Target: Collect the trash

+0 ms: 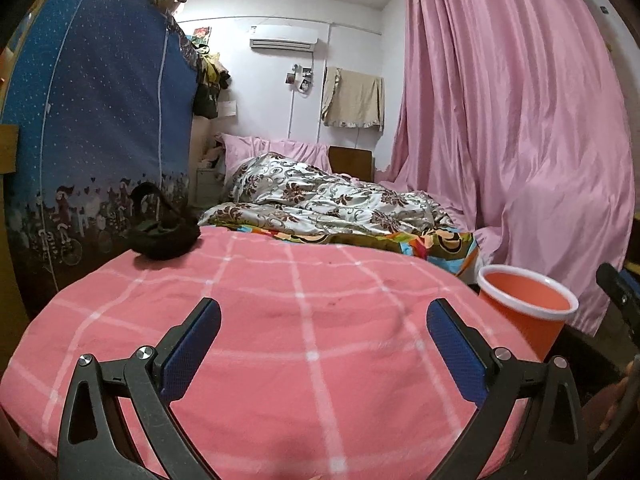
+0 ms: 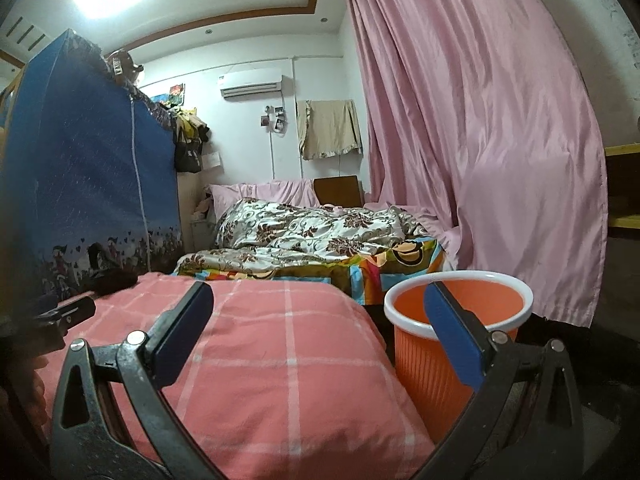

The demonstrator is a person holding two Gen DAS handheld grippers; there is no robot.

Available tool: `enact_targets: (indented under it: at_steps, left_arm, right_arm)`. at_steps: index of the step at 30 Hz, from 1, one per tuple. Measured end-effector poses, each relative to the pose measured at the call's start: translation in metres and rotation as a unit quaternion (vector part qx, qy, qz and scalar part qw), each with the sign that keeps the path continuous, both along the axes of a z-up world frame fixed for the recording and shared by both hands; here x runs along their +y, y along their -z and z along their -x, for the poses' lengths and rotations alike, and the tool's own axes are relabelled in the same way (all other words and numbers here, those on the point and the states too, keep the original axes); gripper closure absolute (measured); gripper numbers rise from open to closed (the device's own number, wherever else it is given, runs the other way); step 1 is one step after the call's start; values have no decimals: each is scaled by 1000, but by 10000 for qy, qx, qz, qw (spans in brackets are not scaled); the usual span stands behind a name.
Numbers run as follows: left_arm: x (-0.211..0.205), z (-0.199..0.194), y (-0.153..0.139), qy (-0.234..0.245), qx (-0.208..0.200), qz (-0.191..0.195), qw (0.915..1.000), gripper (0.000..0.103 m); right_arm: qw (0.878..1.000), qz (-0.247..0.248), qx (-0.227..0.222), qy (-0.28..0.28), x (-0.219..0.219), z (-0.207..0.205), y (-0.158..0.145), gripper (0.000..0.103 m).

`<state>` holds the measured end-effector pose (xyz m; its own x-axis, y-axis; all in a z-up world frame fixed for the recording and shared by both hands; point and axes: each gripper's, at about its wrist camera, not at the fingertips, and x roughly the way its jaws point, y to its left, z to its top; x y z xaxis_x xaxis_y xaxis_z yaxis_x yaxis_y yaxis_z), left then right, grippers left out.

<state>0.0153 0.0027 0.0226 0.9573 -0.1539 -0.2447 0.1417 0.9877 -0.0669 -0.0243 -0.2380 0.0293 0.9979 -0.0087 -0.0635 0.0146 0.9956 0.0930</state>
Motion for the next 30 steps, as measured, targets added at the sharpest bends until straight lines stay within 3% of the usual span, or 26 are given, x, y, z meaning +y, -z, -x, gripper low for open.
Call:
enact_targets:
  at_steps: [11,30]
  left_arm:
    - [16,20,23,-191,-46,21,9998,2]
    - [24,18,32,-322,-70,-26,9995,2]
  right_arm:
    - [9998,118,157,-89,14,8,17,0]
    - [9990,207,385,-98,21,-5,30,0]
